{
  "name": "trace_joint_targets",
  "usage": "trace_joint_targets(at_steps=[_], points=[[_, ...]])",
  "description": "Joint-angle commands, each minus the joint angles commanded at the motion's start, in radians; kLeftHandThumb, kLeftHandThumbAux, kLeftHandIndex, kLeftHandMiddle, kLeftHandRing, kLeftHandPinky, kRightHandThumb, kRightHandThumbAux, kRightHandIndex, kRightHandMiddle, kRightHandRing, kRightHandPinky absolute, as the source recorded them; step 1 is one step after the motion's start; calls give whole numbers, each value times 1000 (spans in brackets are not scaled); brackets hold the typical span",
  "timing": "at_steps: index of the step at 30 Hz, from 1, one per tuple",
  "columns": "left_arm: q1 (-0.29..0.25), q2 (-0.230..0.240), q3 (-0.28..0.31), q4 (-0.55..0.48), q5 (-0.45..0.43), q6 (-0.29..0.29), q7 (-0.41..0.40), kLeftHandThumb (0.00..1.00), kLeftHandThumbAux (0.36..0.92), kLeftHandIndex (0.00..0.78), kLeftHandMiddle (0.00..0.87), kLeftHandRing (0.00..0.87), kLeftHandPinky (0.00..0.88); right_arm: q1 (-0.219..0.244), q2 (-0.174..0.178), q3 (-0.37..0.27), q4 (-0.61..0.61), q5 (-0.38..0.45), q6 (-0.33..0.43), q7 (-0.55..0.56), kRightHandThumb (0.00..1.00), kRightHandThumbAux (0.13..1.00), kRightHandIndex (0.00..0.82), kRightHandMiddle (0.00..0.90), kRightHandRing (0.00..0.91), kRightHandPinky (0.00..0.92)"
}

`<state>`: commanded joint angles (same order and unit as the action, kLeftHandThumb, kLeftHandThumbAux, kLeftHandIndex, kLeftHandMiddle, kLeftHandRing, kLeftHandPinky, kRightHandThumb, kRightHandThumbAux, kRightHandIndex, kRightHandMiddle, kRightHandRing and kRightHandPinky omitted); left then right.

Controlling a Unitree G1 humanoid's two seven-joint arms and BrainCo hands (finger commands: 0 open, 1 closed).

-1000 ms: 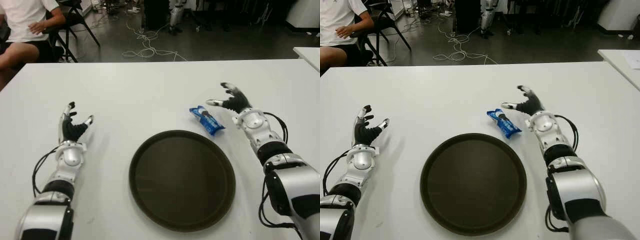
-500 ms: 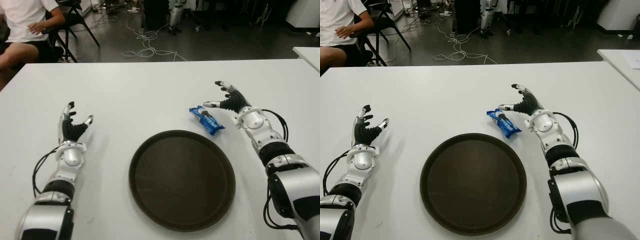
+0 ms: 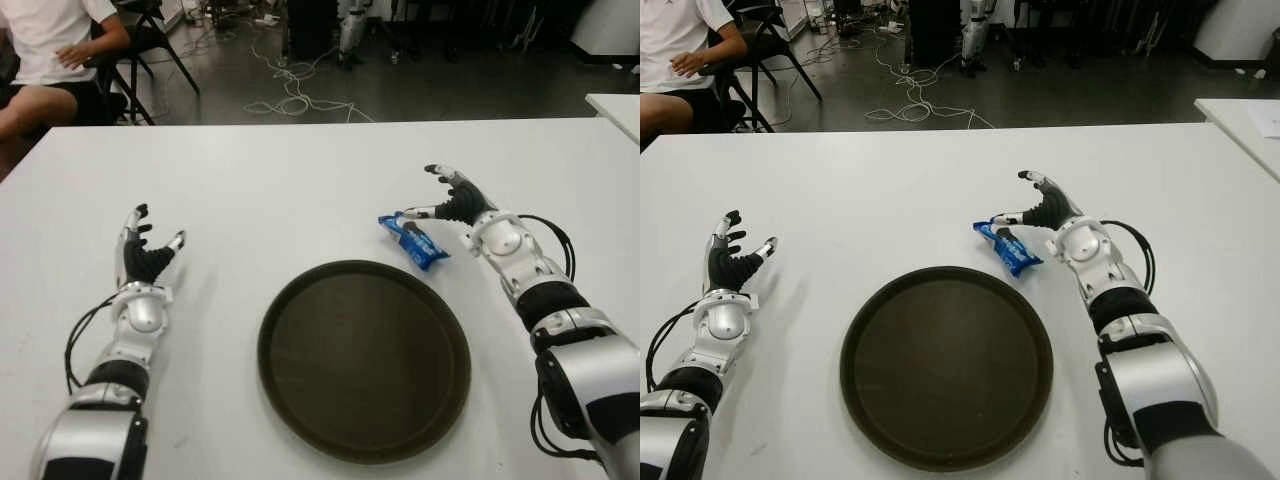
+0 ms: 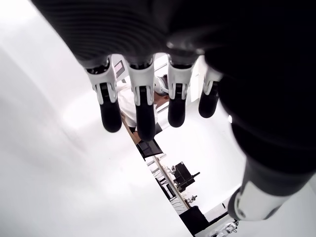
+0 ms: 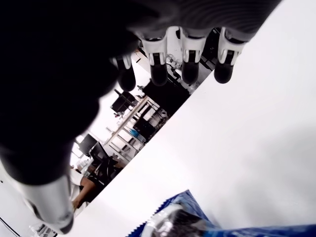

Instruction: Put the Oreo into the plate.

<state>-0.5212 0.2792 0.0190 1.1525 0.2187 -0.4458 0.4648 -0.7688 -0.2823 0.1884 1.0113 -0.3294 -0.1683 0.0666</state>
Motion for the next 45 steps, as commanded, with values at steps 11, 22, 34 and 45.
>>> trace_joint_targets(at_steps=[11,22,34,45], points=[[3,1,-3,-8,4,4,-2,213,707,66,131,137,128,38,-22,95,-175,-118,244,36,0,704,112,98,67,19],[4,-2,-3,-14,4,2,1,225,714,74,137,149,165,79,-38,194,-350,-245,459,110,0,642,177,150,116,62],[6,-5,1,-21,-2,8,-1,252,716,76,137,148,175,135,-59,231,-497,-309,547,154,0,668,210,185,165,126],[2,-2,-1,-17,2,17,1,215,710,66,119,125,124,165,-81,271,-562,-373,583,178,0,672,233,204,201,171]])
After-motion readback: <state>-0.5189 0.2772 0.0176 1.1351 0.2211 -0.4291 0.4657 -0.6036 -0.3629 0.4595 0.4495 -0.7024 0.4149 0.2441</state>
